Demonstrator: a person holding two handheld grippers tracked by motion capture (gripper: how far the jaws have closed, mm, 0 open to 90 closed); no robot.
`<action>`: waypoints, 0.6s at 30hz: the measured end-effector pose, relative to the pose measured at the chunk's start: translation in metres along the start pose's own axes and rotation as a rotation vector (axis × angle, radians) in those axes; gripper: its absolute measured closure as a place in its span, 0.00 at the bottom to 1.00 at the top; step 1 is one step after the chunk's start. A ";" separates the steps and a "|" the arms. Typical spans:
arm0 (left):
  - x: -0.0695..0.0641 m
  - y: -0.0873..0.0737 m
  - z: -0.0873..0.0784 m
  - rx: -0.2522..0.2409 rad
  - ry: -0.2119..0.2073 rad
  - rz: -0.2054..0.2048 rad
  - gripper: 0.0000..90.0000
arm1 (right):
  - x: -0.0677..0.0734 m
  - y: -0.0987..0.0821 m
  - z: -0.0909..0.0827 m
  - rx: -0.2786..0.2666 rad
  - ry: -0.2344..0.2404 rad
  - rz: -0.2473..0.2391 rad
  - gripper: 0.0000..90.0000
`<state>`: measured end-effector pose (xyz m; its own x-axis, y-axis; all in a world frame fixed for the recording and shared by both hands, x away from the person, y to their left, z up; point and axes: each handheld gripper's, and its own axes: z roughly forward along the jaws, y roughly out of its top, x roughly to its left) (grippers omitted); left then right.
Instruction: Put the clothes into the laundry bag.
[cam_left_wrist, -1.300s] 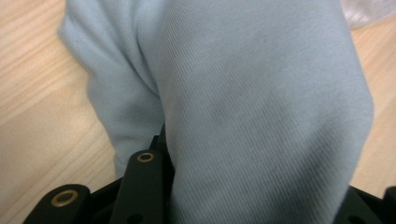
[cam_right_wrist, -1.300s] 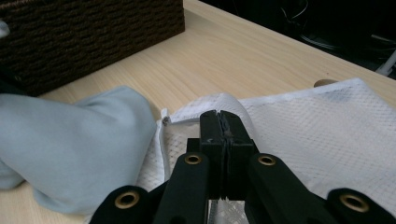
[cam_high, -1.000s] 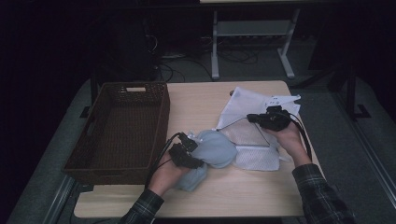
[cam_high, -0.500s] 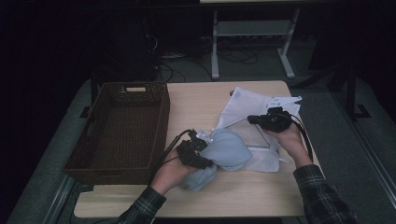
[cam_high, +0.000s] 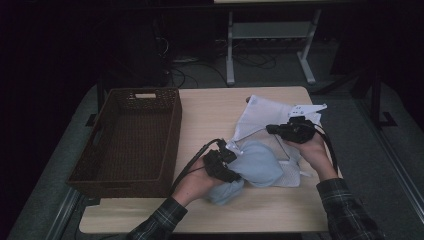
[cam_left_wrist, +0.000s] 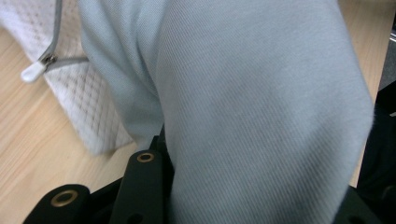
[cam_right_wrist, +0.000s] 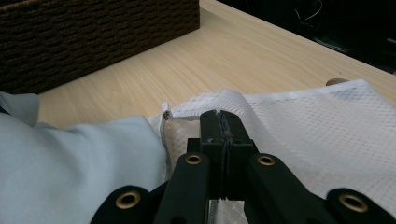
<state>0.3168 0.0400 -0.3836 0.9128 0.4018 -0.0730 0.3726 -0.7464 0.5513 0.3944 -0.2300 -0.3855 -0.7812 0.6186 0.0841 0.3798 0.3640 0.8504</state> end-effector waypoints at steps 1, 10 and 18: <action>-0.001 0.001 0.002 -0.005 -0.005 0.000 0.68 | 0.001 0.000 -0.001 0.000 0.001 -0.002 0.99; -0.001 0.004 0.013 -0.005 -0.002 0.010 0.68 | 0.009 -0.004 -0.007 0.004 0.018 -0.013 0.99; 0.005 0.000 0.019 0.021 0.026 0.004 0.68 | 0.017 -0.005 -0.011 0.018 0.027 -0.036 0.99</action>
<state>0.3243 0.0316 -0.3998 0.9098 0.4123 -0.0486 0.3725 -0.7591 0.5339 0.3737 -0.2286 -0.3828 -0.8073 0.5863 0.0677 0.3600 0.3983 0.8436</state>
